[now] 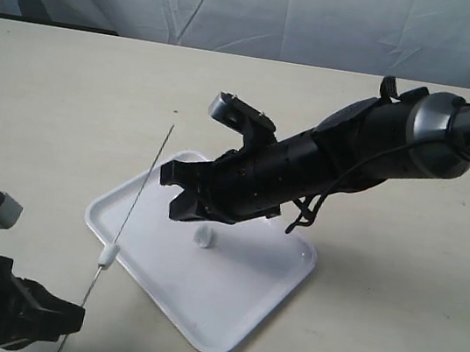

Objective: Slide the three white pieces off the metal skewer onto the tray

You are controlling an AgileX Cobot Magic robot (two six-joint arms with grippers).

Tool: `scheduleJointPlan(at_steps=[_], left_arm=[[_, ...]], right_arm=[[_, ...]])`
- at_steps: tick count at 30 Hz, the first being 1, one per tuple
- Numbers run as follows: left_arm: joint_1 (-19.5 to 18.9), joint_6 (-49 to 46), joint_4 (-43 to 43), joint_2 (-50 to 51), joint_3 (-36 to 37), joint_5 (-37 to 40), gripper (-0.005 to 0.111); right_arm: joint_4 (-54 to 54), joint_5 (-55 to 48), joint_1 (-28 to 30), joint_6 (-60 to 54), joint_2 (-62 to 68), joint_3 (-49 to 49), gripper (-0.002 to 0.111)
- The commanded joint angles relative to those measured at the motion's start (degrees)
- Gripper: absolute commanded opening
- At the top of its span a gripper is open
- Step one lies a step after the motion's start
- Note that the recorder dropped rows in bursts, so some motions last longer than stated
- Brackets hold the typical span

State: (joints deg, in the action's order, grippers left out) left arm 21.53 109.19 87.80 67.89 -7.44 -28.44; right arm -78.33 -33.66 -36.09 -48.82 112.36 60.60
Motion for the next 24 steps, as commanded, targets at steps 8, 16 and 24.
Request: scheduleJointPlan(at_steps=[8, 16, 24], left_arm=[[0.3, 8.0, 6.2, 0.1, -4.8, 1.9, 0.0], [0.3, 9.0, 6.4, 0.1, -6.7, -1.1, 0.0], [0.3, 9.0, 4.1, 0.1, -8.9, -6.4, 0.0]], right_arm=[[-0.5, -6.1, -0.1, -0.7, 0.2, -0.3, 0.042], [-10.5, -19.0, -0.1, -11.9, 0.2, -0.3, 0.04], [-12.1, -19.7, -0.1, -12.6, 0.2, -0.3, 0.04]])
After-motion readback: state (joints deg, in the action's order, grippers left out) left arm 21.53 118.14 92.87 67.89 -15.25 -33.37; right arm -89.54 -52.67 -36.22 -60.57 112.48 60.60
